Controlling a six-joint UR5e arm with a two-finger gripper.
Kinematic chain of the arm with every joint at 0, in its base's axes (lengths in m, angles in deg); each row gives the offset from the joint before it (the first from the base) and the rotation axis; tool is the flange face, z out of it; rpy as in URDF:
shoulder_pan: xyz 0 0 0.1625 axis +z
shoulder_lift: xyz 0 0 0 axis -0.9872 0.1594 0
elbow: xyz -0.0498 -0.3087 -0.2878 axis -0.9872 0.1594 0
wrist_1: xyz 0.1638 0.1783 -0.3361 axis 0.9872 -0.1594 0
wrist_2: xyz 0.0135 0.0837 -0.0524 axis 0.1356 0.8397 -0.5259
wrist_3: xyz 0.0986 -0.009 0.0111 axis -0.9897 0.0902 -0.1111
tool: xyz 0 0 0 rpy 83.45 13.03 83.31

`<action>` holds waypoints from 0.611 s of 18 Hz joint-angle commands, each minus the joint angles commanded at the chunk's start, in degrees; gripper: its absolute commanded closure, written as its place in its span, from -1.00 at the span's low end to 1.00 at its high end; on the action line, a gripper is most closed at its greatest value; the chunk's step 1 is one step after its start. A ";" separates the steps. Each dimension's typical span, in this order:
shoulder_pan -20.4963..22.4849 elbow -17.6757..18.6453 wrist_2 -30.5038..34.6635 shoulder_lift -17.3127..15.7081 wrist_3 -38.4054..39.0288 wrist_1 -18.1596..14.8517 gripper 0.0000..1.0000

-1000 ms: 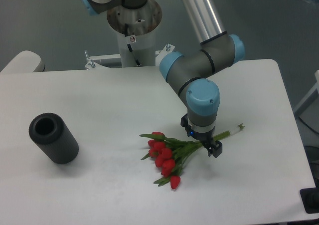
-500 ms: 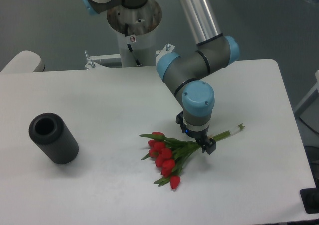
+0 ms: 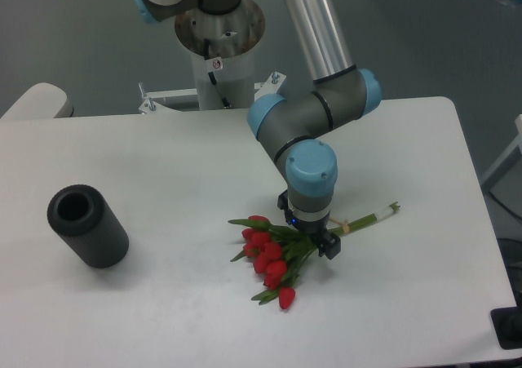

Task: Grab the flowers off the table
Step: 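Lower the gripper and close it around the tulip stems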

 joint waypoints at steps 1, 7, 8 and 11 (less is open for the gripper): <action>0.00 -0.09 0.00 0.00 0.00 0.26 -0.54; 0.09 -0.79 0.00 0.00 -0.79 0.36 0.25; 0.09 -1.14 0.09 0.00 -0.79 0.36 0.28; 0.17 -2.02 0.00 0.00 -0.88 0.36 0.29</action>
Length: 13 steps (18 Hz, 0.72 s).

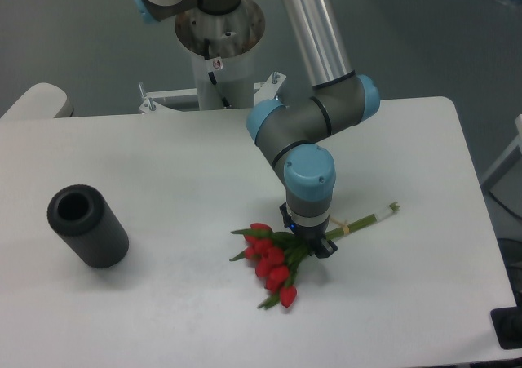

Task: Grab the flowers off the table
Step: 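Lower the gripper and close it around the tulip stems, then lift the grasped tulip bunch up off the table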

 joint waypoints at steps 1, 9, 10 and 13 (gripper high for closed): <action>0.09 -0.09 -0.09 -0.09 0.00 0.00 0.29; 0.53 -5.97 -7.62 -4.48 -2.90 -2.99 0.29; 0.61 -7.02 -10.34 -4.92 -2.81 -3.08 0.29; 2.10 -9.05 -18.08 -6.58 -2.81 -4.39 0.29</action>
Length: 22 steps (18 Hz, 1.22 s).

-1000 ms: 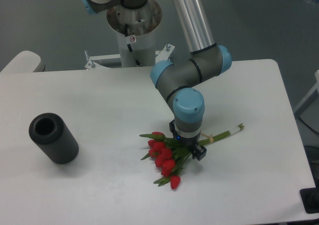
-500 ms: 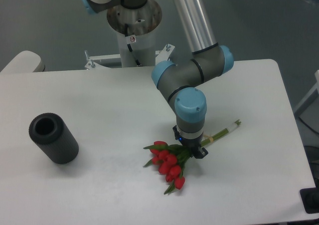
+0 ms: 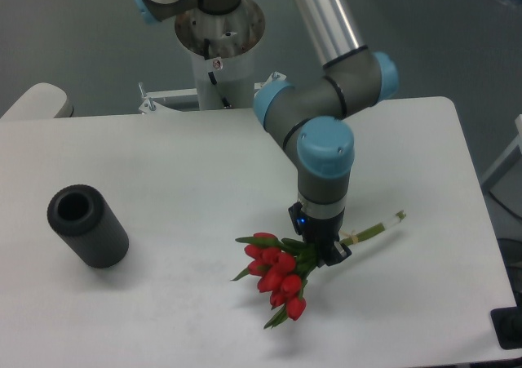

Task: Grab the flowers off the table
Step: 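Lift the grasped tulip bunch up off the table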

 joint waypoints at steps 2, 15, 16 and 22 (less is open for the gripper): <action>0.70 -0.44 -5.19 -1.50 0.00 -0.18 0.29; 4.93 -1.58 -26.64 -4.40 10.36 -0.18 0.29; 4.93 -1.50 -27.27 -4.66 10.89 -0.18 0.29; 4.14 -0.71 -28.50 -5.81 11.86 -0.18 0.29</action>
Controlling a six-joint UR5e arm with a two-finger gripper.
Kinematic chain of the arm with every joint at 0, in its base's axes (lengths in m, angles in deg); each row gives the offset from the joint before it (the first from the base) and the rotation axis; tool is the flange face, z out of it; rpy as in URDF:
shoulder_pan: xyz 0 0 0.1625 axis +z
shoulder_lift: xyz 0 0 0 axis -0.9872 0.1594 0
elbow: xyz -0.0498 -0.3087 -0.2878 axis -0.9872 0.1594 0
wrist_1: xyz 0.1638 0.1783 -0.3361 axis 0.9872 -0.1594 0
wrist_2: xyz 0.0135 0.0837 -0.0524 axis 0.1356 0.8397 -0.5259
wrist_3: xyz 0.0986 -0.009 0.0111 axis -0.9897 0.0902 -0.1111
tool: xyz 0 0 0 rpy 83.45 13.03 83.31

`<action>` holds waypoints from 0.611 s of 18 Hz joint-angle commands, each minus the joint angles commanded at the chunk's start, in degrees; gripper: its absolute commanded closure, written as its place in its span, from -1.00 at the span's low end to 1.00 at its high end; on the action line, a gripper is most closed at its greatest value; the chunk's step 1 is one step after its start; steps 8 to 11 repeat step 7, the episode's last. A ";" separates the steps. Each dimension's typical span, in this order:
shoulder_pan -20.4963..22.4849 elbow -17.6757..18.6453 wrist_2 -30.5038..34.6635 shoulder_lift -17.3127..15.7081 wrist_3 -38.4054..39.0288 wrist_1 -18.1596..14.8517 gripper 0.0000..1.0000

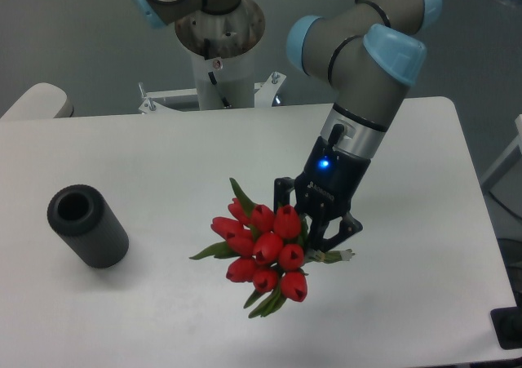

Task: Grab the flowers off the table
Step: 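Lift the grasped tulip bunch up off the table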

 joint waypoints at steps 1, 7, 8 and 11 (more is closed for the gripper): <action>-0.26 0.00 -0.18 -0.18 0.62 0.00 0.29; -0.71 0.00 -1.05 -0.62 1.06 0.00 0.29; -0.71 0.00 -1.05 -0.62 1.06 0.00 0.29; -0.71 0.00 -1.05 -0.62 1.06 0.00 0.29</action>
